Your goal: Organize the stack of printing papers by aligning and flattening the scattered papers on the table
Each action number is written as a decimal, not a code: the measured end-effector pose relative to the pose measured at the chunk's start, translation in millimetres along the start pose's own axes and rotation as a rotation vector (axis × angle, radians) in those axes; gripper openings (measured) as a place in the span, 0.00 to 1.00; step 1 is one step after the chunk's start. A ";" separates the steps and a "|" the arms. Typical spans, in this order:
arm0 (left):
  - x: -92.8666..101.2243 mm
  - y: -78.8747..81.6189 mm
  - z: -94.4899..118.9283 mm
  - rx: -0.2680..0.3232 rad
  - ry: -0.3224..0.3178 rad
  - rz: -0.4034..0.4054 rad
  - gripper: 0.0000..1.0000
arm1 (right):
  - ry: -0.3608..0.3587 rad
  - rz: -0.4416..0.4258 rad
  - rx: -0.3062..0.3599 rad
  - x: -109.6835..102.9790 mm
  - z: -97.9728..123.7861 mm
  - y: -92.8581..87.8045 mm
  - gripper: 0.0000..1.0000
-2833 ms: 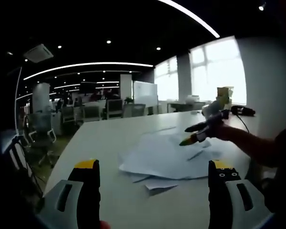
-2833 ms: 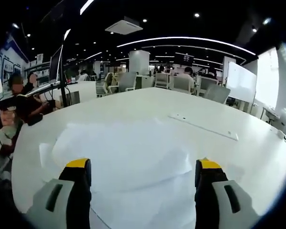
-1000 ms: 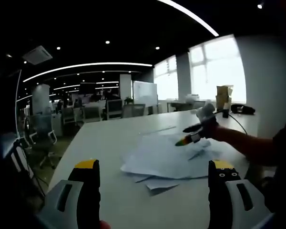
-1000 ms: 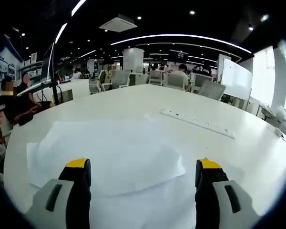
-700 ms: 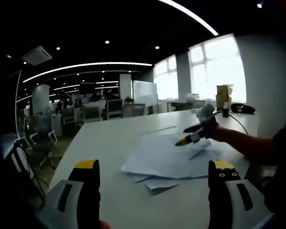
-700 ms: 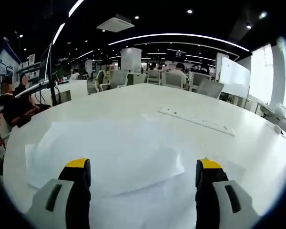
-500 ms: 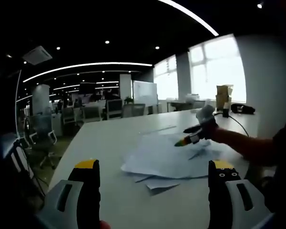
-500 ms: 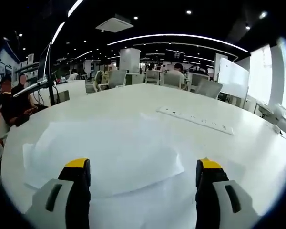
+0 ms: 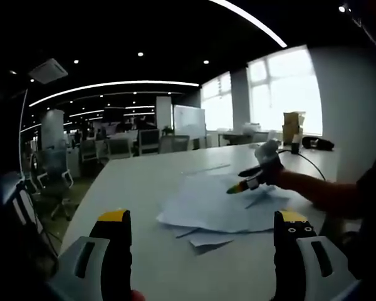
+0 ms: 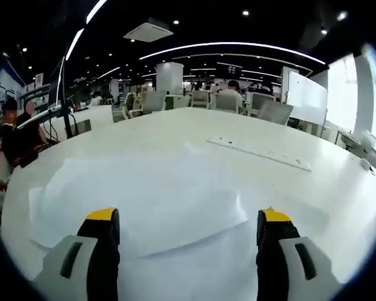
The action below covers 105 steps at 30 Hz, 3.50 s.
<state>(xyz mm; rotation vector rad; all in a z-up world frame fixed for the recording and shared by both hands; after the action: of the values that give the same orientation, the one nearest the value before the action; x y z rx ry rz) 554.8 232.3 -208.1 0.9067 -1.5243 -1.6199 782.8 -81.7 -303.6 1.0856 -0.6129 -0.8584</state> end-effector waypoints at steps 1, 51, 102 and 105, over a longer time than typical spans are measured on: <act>-0.1 -0.4 -0.5 0.000 0.000 0.001 0.97 | 0.002 -0.003 0.000 -0.2 -0.2 -1.0 0.86; 6.4 -4.0 -11.3 -0.007 -0.050 0.028 0.96 | 0.082 0.005 0.007 0.4 -15.6 -12.7 0.72; 9.9 -4.2 -10.5 -0.007 -0.042 0.020 0.95 | 0.158 0.026 0.044 -10.3 -19.4 -11.2 0.26; 10.0 -4.2 -10.4 -0.007 -0.042 0.020 0.95 | 0.156 0.029 0.047 -13.4 -17.6 -11.6 0.25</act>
<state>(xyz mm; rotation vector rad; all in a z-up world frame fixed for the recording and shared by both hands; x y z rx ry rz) 558.8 218.6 -213.0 0.8561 -1.5507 -1.6380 786.0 -64.2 -321.1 1.1716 -0.5192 -0.7295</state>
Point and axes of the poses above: the point that each gripper's makers call its tool centre point, and the gripper's own axes: z roughly backward along the fingers, x roughly to its right, y roughly out of its top, the point moved 7 cm from there along z, roughly backward along the fingers, and after that the axes turned 6 degrees about x, right-handed, at the moved point
